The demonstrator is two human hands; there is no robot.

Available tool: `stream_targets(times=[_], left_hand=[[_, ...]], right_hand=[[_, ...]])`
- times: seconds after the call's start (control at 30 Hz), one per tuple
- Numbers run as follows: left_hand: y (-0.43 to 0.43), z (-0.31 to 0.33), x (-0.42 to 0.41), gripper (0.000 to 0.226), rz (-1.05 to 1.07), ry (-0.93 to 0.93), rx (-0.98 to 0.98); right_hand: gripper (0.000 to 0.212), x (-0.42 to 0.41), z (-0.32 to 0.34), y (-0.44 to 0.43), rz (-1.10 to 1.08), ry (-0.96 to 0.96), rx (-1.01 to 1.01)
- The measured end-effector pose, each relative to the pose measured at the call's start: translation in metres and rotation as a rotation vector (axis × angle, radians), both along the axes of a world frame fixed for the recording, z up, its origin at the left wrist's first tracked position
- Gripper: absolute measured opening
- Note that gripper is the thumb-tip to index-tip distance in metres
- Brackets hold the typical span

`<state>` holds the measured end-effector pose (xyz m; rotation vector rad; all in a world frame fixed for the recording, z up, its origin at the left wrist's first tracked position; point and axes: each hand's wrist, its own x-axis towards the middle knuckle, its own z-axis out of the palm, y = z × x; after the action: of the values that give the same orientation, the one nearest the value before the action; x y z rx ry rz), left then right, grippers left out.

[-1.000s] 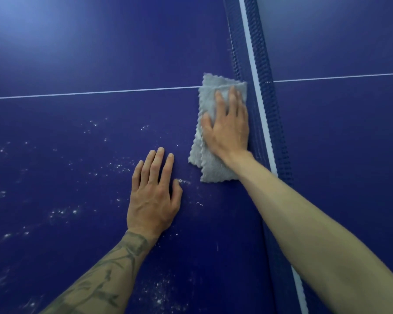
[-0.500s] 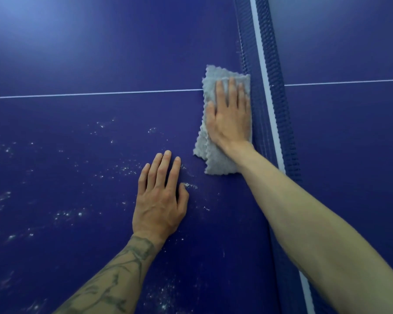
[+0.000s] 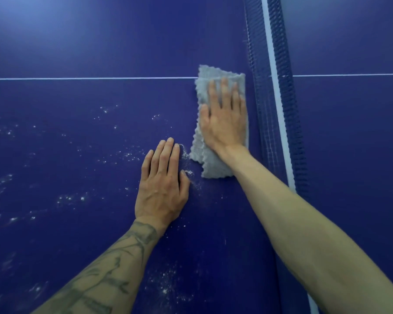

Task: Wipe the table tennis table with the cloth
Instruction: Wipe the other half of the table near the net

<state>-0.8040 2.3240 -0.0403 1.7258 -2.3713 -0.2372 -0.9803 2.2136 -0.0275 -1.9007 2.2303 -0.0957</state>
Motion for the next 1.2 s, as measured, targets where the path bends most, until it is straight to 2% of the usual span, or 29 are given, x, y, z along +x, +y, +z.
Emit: stream_targets(times=[0.13, 0.23, 0.33, 0.47, 0.57, 0.67, 0.8, 0.87, 0.93, 1.0, 1.1, 1.13, 1.2], left_hand=[[0.000, 0.002, 0.000, 0.058, 0.007, 0.000, 0.011], [0.004, 0.011, 0.003, 0.056, 0.033, 0.053, 0.030], [0.024, 0.018, 0.016, 0.055, 0.095, 0.071, 0.009], [0.053, 0.017, 0.040, 0.055, 0.207, 0.033, 0.038], [0.060, 0.009, 0.048, 0.059, 0.194, -0.030, 0.058], [0.060, 0.002, 0.050, 0.061, 0.197, -0.030, 0.056], [0.061, 0.001, 0.052, 0.060, 0.203, -0.018, 0.061], [0.061, 0.002, 0.052, 0.060, 0.205, -0.014, 0.062], [0.060, 0.002, 0.050, 0.060, 0.207, -0.017, 0.058], [0.060, 0.001, 0.051, 0.060, 0.207, -0.023, 0.047], [0.060, 0.001, 0.051, 0.060, 0.199, -0.026, 0.040], [0.060, 0.002, 0.051, 0.060, 0.201, -0.026, 0.037], [0.059, 0.003, 0.051, 0.059, 0.203, -0.019, 0.034]], right_hand=[[0.068, 0.021, -0.004, 0.056, 0.290, -0.005, -0.036], [0.067, -0.010, -0.003, 0.087, 0.190, 0.013, -0.003], [0.065, -0.034, 0.002, 0.072, 0.054, 0.005, 0.035], [0.067, 0.000, 0.005, 0.048, -0.055, -0.025, 0.028], [0.070, 0.042, 0.002, 0.079, 0.156, -0.034, 0.011], [0.069, 0.027, -0.004, 0.119, 0.289, 0.004, -0.008], [0.067, -0.015, -0.002, 0.108, 0.052, 0.025, 0.036], [0.066, -0.011, 0.000, 0.082, -0.067, 0.004, 0.008], [0.066, 0.010, -0.001, 0.060, -0.089, 0.009, -0.006], [0.066, 0.037, -0.002, 0.059, 0.026, -0.002, -0.024], [0.065, 0.054, -0.005, 0.104, 0.317, -0.003, -0.048], [0.065, 0.045, -0.006, 0.119, 0.362, 0.003, -0.045], [0.065, 0.015, -0.007, 0.136, 0.308, 0.021, -0.024]])
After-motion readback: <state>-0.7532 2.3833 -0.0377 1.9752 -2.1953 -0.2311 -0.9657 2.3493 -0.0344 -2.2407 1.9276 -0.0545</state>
